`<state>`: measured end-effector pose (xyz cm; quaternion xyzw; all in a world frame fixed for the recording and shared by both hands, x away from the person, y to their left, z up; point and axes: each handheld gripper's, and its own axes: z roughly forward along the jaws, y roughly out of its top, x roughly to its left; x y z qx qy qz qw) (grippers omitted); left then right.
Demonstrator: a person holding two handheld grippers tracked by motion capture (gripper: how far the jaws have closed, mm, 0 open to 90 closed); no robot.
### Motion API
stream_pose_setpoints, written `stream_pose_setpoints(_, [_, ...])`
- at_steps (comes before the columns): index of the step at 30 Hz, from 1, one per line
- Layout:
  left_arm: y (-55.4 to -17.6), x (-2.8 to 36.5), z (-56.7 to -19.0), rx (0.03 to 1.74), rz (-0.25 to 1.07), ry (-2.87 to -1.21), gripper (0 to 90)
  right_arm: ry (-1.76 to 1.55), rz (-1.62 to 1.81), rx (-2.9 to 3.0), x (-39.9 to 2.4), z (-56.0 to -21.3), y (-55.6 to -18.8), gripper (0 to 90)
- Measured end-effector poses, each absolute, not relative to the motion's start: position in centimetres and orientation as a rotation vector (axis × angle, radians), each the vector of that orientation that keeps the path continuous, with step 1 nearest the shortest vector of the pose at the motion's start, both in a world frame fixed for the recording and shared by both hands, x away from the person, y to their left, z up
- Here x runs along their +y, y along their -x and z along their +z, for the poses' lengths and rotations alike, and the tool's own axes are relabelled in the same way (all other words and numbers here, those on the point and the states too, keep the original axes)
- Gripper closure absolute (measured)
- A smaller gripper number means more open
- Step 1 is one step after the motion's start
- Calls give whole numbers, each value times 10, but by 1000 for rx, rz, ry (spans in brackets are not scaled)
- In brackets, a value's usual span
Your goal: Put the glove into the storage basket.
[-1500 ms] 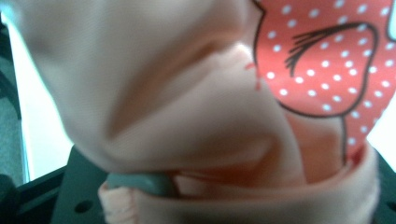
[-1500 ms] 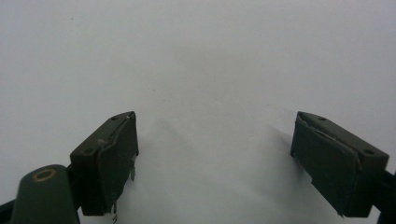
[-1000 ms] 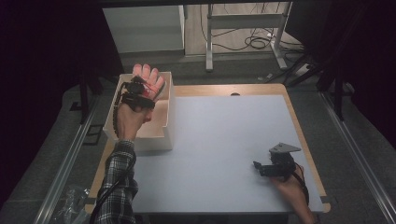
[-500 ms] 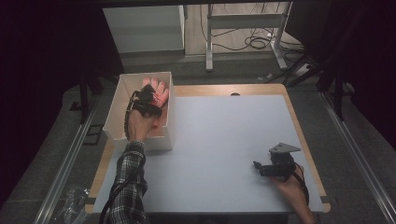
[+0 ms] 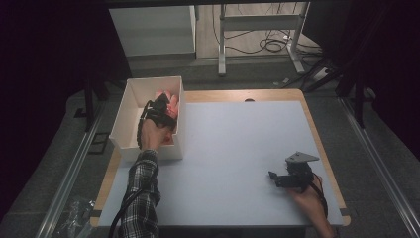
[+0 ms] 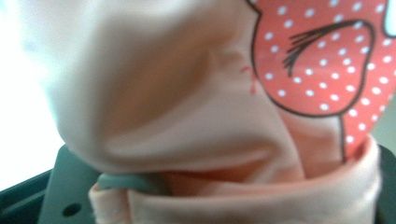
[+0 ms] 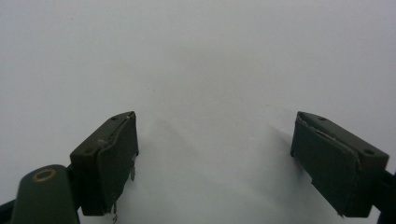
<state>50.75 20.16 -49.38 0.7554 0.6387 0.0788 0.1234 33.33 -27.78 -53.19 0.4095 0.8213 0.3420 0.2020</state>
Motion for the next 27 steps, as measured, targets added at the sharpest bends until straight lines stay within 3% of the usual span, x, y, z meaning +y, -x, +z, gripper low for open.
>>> stream_pose_setpoints(11, [-508,202,-503,1866,181,-2220,176,-1143,955,2294,-278,-532,-333,150])
stream_pose_setpoints(20, [-508,203,-505,1877,110,-2231,21,-1144,955,2294,-278,-532,-333,150])
stream_pose_setpoints(27, [-503,205,-492,1846,111,-2189,0,-1144,955,2293,-278,-532,-333,150])
